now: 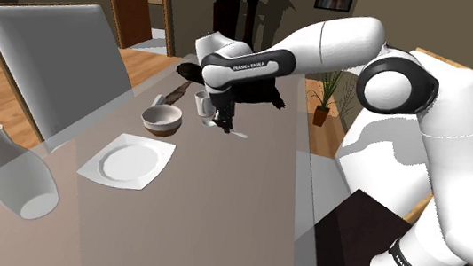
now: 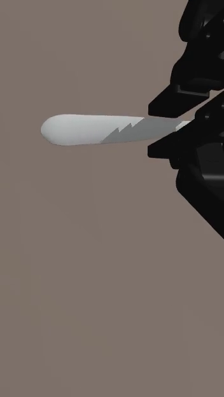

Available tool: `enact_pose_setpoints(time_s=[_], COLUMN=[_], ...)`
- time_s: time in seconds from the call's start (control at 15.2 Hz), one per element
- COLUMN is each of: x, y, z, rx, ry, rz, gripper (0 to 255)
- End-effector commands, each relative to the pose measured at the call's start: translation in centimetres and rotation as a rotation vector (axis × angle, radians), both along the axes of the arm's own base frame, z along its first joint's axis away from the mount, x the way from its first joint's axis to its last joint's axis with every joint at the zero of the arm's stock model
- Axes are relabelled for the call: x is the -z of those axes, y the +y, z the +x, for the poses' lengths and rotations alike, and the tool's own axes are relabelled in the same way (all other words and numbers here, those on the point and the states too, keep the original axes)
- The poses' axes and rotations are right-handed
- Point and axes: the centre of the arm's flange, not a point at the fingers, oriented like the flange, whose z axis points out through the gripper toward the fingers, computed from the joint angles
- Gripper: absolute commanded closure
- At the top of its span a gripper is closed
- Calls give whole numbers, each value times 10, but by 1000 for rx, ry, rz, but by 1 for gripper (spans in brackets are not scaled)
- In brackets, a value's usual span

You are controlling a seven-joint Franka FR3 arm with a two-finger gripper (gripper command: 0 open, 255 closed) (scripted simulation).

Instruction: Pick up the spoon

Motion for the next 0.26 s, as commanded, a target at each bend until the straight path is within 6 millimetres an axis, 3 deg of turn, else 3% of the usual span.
enact_pose_setpoints(time_s=[0.0, 0.2], x=[-11, -17], y=[0, 0], z=[1, 1], rx=[0, 0], ry=[1, 1], rz=[0, 0], gripper=[255, 255])
